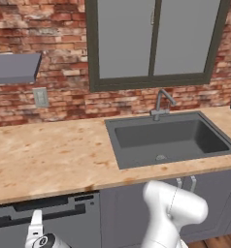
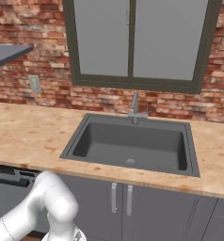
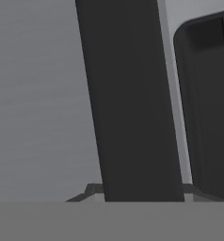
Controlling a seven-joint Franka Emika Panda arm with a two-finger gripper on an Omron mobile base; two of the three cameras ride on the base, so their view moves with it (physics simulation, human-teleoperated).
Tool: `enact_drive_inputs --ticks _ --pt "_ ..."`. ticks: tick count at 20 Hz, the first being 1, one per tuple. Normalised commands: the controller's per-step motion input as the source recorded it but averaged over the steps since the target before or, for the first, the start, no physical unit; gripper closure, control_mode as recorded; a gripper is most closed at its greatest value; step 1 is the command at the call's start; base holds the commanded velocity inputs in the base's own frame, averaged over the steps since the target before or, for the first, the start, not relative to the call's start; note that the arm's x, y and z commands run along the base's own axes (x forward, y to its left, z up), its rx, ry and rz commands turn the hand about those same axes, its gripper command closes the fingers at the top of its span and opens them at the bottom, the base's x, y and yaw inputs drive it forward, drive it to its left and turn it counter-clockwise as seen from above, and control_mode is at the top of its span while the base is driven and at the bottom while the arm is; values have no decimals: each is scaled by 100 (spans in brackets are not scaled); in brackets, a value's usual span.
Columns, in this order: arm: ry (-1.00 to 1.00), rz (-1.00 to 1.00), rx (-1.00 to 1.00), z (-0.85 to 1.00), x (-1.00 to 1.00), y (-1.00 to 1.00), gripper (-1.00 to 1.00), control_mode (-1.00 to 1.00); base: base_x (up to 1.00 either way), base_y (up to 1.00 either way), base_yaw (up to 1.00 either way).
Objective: Open the dishwasher door and pull out the top rack.
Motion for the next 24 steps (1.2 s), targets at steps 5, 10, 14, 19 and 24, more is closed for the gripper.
enact_drive_inputs --ticks 5,10,14,19,24 --pt "-1 0 0 -57 -62 35 100 -100 0 0 0" --pt "0 1 -1 -60 -62 32 100 -100 0 0 0" --pt "0 1 -4 -62 -62 31 100 -100 0 0 0" --pt "0 1 -5 -62 -62 30 100 -100 0 0 0" --pt "0 1 -5 -62 -62 30 100 -100 0 0 0"
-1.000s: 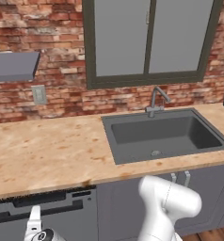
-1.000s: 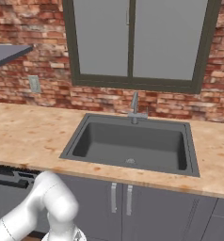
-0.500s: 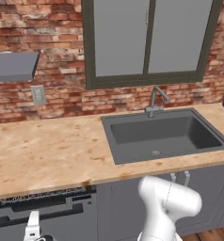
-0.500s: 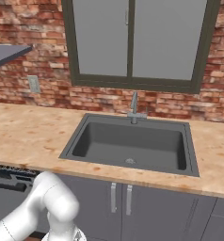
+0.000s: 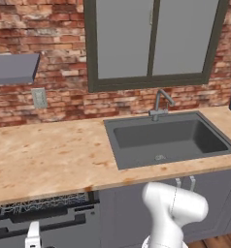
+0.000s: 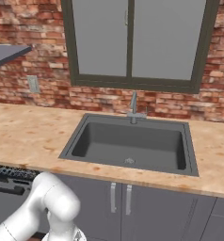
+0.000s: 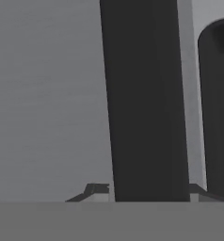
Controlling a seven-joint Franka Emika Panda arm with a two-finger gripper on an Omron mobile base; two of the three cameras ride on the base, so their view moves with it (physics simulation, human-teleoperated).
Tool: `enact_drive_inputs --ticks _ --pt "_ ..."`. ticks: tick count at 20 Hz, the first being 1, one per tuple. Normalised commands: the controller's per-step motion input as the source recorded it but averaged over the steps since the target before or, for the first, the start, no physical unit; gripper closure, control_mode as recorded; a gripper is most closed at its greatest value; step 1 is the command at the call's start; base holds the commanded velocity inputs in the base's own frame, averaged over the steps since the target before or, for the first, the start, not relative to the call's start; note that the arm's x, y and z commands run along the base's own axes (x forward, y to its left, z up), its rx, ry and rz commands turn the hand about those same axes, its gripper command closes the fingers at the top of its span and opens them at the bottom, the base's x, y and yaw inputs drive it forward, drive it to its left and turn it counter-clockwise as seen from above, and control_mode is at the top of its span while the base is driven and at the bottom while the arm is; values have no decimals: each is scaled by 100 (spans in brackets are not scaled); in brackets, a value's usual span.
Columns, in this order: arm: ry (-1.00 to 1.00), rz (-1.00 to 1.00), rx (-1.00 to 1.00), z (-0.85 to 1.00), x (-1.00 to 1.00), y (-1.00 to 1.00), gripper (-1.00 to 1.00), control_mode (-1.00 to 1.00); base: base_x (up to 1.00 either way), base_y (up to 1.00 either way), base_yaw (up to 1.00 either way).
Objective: Open the dishwasher door and pull out the top rack.
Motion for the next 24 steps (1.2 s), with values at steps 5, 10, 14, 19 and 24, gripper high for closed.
enact_drive_inputs --ticks 5,10,14,19,24 --pt "0 1 -5 -62 -62 30 100 -100 0 0 0" --pt "0 1 -4 -62 -62 29 100 -100 0 0 0" --pt "0 1 -4 -62 -62 30 100 -100 0 0 0" --pt "0 1 -4 -62 -62 29 100 -100 0 0 0" --pt "2 1 -4 -59 -62 29 100 -100 0 0 0"
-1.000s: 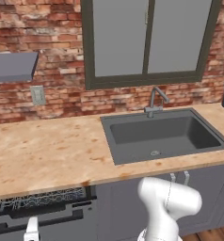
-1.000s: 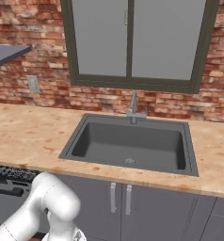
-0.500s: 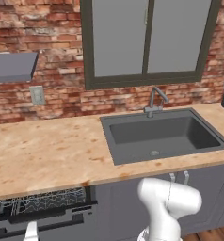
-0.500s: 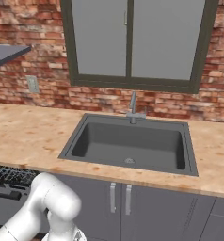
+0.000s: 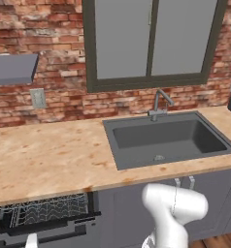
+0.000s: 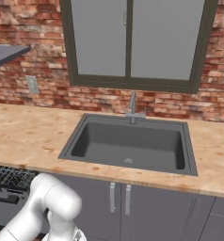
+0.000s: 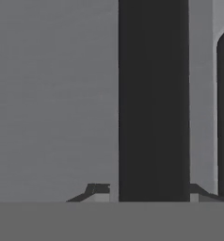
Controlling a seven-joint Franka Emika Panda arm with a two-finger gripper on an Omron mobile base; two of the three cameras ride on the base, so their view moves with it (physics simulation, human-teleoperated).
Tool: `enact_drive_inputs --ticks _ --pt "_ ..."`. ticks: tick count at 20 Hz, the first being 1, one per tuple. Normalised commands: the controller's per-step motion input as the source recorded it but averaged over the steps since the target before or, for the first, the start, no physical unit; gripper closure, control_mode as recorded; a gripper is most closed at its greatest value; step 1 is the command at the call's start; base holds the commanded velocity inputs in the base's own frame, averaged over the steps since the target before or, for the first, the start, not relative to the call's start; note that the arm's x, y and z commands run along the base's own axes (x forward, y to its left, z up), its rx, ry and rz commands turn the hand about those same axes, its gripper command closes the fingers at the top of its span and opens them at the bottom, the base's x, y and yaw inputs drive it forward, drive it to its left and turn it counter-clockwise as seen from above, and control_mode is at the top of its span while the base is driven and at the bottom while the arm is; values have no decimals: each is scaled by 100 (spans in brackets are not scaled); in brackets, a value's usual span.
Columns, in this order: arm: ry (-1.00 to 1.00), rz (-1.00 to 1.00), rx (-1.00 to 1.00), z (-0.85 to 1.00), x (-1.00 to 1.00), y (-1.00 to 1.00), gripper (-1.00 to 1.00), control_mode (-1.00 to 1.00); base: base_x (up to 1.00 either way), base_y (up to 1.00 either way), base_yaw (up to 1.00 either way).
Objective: Open the dishwasher door and pull out the top rack.
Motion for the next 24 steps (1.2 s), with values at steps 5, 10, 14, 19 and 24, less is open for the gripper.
enact_drive_inputs --ticks 5,10,14,19,24 --pt "6 2 -4 -46 -62 27 100 -100 0 0 0" --pt "7 5 -5 -43 -58 25 100 -100 0 0 0" --pt "5 5 -5 -48 -60 25 100 -100 0 0 0" --pt "4 5 -6 -52 -60 25 100 -100 0 0 0" --pt "4 5 -6 -53 -60 25 100 -100 0 0 0"
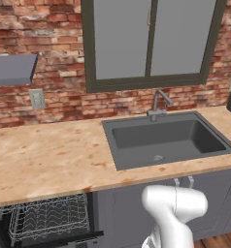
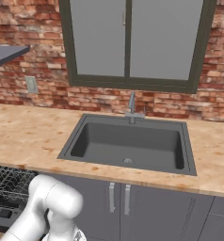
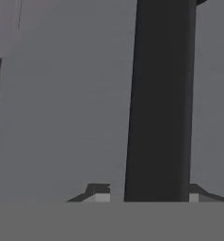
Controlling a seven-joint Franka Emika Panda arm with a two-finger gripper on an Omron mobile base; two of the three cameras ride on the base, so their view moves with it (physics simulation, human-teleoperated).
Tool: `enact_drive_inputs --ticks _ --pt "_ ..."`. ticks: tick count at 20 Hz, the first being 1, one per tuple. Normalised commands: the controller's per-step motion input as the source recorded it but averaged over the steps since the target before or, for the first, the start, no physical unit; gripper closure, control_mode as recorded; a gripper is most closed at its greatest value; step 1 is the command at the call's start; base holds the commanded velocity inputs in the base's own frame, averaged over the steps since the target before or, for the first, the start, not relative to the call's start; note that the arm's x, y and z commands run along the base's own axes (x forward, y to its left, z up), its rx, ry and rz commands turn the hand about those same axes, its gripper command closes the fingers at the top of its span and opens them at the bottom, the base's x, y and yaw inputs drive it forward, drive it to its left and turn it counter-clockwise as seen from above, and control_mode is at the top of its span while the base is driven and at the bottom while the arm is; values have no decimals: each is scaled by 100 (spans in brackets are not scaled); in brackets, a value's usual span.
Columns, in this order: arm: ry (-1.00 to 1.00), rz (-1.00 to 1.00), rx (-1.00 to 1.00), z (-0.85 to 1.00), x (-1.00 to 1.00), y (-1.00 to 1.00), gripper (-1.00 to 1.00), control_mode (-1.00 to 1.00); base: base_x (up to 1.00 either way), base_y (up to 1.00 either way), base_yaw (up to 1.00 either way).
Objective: Open the dishwasher door and pull out the top rack.
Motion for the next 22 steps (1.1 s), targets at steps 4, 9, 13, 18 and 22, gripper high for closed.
enact_drive_inputs --ticks 4,9,13,18,22 --pt "2 4 -6 -60 -62 26 100 -100 0 0 0" --pt "5 4 -4 -57 -62 21 100 -100 0 0 0" --pt "10 4 -3 -48 -59 15 100 -100 0 0 0" --pt "11 5 -2 -46 -57 13 100 -100 0 0 0" --pt "10 6 -2 -49 -56 11 100 -100 0 0 0"
